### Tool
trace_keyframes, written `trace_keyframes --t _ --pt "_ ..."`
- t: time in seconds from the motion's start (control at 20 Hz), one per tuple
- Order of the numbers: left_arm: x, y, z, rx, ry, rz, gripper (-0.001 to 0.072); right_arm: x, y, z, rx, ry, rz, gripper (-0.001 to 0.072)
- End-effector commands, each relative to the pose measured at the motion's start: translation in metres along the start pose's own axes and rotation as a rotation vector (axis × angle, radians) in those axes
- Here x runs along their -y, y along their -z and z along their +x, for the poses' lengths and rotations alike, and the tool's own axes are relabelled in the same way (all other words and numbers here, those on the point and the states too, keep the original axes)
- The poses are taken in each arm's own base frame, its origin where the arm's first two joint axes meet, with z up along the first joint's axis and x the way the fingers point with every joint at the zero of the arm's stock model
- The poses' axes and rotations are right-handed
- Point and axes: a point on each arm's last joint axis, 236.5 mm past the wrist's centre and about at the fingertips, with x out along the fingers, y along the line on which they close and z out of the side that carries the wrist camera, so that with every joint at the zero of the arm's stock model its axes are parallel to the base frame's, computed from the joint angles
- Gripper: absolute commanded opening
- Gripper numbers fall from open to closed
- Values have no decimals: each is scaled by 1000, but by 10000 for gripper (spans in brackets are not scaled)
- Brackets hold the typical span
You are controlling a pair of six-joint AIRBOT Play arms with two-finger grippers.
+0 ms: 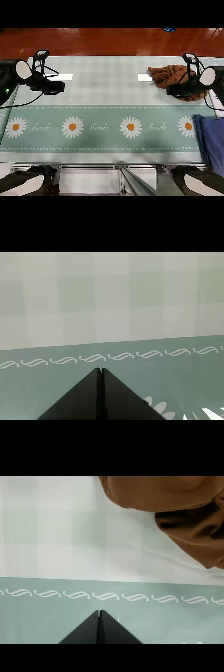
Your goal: Fold the shirts.
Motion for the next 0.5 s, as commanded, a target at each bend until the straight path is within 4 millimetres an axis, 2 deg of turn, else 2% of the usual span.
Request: trace_keyframes --t 0.0,0.45 --pt "0 0 0 -1 0 2 18 0 0 0 -1 1 0 21" --pt "5 0 0 -1 9 7 18 0 0 0 -1 1 0 21"
